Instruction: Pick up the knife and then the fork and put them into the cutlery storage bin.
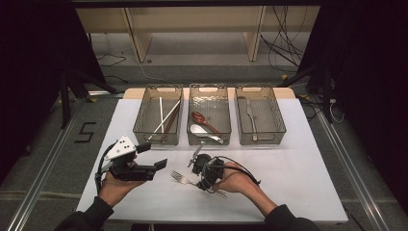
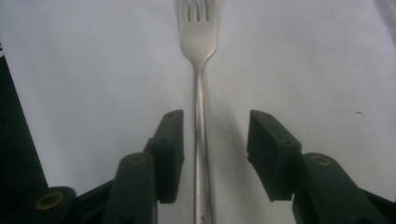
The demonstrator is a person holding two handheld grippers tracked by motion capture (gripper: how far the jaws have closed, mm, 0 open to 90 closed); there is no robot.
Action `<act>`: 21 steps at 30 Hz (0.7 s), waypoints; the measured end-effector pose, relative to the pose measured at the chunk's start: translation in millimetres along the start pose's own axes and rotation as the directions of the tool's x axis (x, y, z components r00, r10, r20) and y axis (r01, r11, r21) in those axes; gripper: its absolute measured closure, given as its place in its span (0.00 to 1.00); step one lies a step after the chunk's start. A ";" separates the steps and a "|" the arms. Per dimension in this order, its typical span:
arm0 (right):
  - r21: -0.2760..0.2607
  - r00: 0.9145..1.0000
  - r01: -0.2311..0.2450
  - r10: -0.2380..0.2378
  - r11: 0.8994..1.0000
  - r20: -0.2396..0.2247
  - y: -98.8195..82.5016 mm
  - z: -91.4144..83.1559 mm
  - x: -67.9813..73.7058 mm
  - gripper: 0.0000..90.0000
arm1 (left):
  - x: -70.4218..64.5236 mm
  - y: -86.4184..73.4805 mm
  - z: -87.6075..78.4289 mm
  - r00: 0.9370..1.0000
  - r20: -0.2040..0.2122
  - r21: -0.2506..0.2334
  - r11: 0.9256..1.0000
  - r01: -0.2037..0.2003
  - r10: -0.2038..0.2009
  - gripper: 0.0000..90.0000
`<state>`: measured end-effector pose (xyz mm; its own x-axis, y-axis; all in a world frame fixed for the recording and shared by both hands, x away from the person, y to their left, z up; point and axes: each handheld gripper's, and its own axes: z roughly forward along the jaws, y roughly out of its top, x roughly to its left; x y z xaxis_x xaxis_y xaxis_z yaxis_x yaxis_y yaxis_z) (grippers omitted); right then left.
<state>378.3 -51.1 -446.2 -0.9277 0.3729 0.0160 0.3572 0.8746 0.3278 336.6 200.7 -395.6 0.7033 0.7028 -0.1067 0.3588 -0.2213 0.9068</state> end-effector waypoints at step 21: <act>0.075 0.998 0.064 -0.064 0.995 0.000 7.5 16.1 4.3 0.85 | -0.3 0.1 0.1 1.000 0.000 0.002 1.000 -0.001 0.001 0.18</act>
<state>378.7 -37.9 -458.9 -0.9488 0.3160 -0.0047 0.3043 0.9176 0.2559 336.5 200.4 -395.5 0.7039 0.7024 -0.1055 0.3588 -0.2234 0.9063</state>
